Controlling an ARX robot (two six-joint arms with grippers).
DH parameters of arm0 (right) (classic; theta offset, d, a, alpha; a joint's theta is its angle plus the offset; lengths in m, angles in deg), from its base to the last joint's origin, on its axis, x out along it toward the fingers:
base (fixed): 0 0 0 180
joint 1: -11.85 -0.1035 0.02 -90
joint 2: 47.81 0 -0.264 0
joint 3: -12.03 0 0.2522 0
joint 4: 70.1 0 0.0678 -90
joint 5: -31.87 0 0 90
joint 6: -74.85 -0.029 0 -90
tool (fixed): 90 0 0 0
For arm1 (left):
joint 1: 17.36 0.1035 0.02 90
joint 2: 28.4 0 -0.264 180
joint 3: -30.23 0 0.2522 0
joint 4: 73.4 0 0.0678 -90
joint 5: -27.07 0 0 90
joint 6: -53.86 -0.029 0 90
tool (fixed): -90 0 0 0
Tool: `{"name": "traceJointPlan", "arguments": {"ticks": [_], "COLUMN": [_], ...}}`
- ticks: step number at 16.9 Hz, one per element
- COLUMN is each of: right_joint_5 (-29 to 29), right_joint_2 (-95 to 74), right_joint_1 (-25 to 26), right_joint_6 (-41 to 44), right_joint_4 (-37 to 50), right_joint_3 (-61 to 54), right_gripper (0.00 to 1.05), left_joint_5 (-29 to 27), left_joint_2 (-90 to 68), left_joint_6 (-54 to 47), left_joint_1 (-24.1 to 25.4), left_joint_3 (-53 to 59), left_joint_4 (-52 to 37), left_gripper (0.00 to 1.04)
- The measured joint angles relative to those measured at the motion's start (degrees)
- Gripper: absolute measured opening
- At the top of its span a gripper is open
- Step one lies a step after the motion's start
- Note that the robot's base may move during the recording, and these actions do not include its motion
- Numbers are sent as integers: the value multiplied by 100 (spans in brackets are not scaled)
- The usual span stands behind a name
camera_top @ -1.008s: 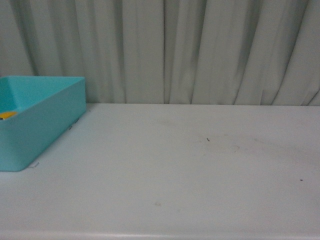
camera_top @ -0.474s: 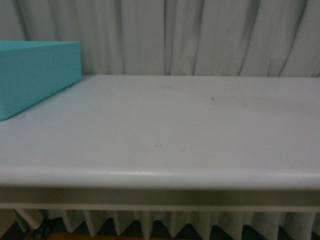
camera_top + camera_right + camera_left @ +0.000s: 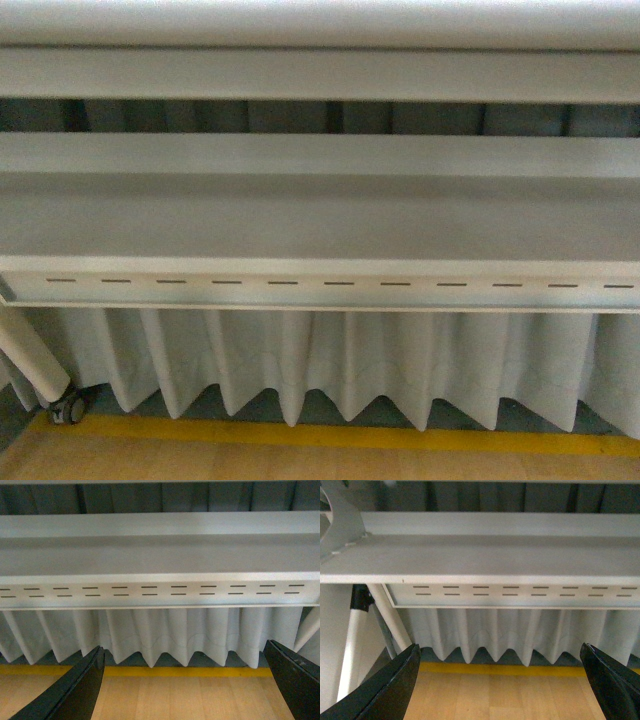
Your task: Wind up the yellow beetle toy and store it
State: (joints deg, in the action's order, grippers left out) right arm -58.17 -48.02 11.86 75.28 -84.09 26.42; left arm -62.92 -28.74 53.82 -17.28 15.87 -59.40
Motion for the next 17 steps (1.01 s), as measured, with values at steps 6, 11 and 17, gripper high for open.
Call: {"name": "traceJointPlan", "arguments": {"ticks": [6, 11, 17], "right_joint_5": [0, 0, 0], "right_joint_2": [2, 2, 2], "right_joint_1": [0, 0, 0], "right_joint_6": [2, 2, 2], "right_joint_4": [-2, -2, -4], "right_joint_3": [0, 0, 0], "right_gripper": [98, 98, 98], "left_joint_5": [-4, -4, -4], "left_joint_2": [0, 0, 0], "left_joint_6": [2, 2, 2], "left_joint_1": [0, 0, 0], "left_joint_3": [2, 2, 0], "left_joint_4": [15, 13, 13], "left_gripper": [98, 98, 98]}}
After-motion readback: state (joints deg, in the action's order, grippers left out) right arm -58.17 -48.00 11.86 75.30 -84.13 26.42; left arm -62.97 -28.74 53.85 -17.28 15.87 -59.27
